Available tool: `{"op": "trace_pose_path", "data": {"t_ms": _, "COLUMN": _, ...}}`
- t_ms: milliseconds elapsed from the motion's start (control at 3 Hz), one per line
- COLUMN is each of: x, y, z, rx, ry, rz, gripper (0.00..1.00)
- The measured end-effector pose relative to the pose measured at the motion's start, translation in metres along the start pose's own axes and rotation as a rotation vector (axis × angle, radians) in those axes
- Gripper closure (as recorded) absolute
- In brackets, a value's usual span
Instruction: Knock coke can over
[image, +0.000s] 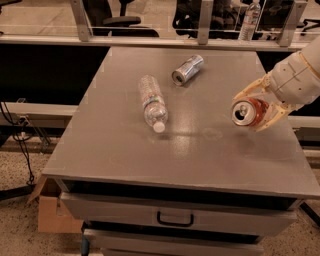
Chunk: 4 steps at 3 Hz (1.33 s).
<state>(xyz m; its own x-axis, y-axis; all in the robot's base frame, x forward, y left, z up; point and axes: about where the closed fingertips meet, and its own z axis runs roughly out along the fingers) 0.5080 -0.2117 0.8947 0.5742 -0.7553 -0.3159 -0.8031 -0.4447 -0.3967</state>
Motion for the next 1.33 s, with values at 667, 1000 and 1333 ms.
{"op": "trace_pose_path", "data": {"t_ms": 667, "x": -0.047, "y": 0.012, "z": 0.016, "rx": -0.064, "ry": 0.036, "rz": -0.213, "gripper": 0.49}}
{"op": "trace_pose_path", "data": {"t_ms": 1000, "x": -0.058, "y": 0.023, "z": 0.031, "rx": -0.099, "ry": 0.043, "rz": -0.253, "gripper": 0.25}}
{"op": "trace_pose_path", "data": {"t_ms": 1333, "x": -0.063, "y": 0.031, "z": 0.041, "rx": -0.108, "ry": 0.068, "rz": -0.273, "gripper": 0.02}}
